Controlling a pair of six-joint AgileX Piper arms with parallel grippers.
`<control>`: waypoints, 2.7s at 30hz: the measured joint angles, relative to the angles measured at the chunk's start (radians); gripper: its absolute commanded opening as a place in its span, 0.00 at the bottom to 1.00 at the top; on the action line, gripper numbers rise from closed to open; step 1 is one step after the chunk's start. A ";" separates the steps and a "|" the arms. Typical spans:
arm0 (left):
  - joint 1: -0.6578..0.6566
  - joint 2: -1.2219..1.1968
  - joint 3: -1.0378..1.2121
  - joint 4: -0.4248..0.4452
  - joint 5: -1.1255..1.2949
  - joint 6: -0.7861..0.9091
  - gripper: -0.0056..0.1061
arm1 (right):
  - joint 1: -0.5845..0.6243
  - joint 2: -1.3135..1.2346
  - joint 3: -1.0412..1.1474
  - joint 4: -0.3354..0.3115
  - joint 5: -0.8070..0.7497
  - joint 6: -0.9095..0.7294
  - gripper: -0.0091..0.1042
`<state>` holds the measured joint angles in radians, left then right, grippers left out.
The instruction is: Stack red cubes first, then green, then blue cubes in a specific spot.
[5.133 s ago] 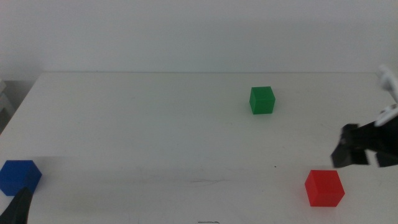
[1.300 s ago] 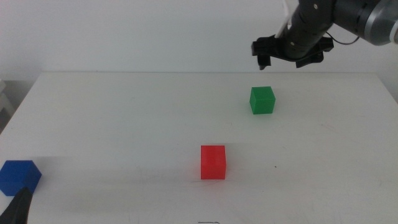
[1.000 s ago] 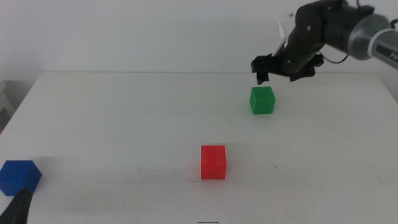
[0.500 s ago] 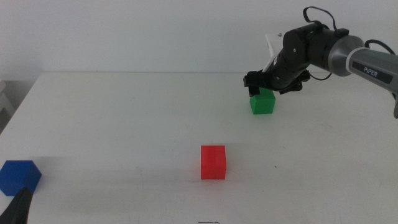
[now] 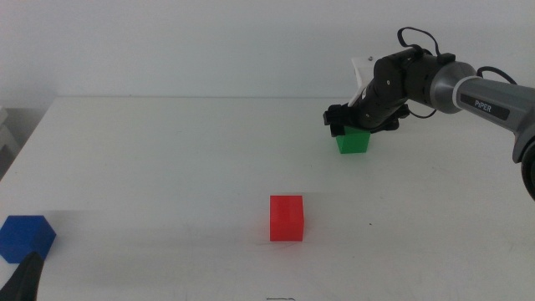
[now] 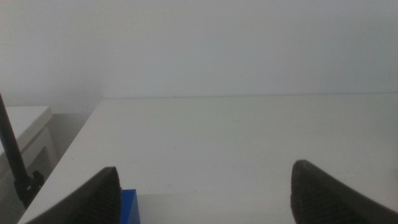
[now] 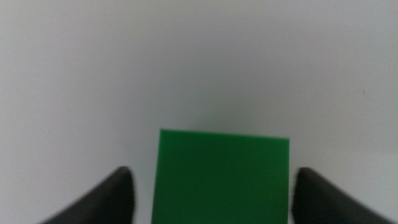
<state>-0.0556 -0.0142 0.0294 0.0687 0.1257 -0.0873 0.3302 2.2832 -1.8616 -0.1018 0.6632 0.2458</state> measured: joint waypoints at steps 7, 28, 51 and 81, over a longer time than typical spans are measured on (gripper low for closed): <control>0.000 0.000 0.000 0.000 0.000 0.000 0.89 | 0.000 -0.007 0.000 -0.001 -0.002 0.002 0.07; 0.000 0.000 0.000 0.000 0.000 0.000 0.89 | 0.328 -0.692 0.516 -0.294 0.219 0.610 0.07; 0.000 0.000 0.000 0.000 0.000 0.000 0.89 | 0.500 -0.292 0.171 -0.269 0.378 0.710 0.07; 0.000 0.000 0.000 0.000 0.000 0.000 0.89 | 0.514 -0.265 0.170 -0.257 0.387 0.680 0.07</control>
<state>-0.0556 -0.0142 0.0294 0.0687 0.1257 -0.0873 0.8441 2.0177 -1.6919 -0.3591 1.0501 0.9263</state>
